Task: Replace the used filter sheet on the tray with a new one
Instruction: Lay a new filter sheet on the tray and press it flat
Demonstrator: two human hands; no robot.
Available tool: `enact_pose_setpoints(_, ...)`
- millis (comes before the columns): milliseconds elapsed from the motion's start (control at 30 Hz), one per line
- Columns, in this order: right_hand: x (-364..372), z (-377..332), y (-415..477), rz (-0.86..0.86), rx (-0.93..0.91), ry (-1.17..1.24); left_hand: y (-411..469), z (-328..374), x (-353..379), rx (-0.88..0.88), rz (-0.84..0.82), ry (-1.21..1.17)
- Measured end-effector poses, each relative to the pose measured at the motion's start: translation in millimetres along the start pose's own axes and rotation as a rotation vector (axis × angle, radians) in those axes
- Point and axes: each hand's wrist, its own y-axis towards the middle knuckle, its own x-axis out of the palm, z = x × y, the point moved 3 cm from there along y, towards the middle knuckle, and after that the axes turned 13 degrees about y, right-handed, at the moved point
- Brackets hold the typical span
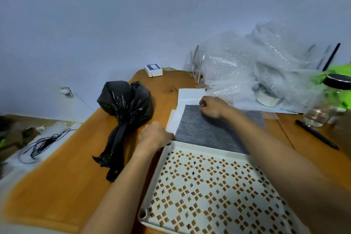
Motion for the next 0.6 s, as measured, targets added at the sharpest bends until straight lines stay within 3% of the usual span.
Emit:
enact_pose_setpoints(267, 19, -14, 50, -0.046, 0.014, 0.007, 1, -7, 10, -0.041, 0.061, -0.192)
enact_pose_setpoints(500, 15, -8, 66, -0.117, 0.125, 0.181, -6, -15, 23, 0.120, 0.147, -0.540)
enact_pose_setpoints(600, 13, -5, 71, -0.173, 0.128, 0.241, -6, -14, 26, 0.072, 0.142, -0.718)
